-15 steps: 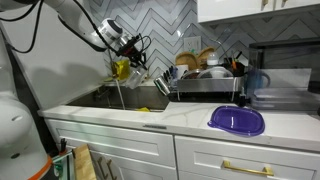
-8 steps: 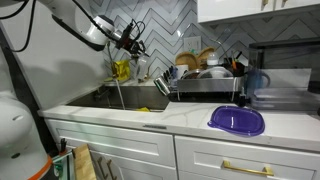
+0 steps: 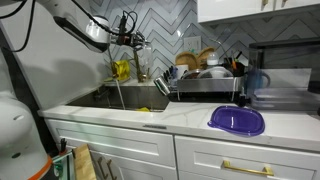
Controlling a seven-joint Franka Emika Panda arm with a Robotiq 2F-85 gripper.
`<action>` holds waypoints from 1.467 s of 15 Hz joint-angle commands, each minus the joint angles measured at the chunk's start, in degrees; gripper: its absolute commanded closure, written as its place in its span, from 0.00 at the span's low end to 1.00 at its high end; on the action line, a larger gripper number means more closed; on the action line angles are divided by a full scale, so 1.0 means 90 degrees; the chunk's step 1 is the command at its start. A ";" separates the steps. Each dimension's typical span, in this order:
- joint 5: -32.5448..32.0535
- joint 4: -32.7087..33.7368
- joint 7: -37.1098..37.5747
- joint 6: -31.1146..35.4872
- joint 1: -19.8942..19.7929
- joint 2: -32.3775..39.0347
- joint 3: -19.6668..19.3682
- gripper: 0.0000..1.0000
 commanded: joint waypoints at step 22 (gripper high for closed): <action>0.0885 -0.0024 0.1224 -0.0012 -0.0166 -0.0340 -0.0080 0.99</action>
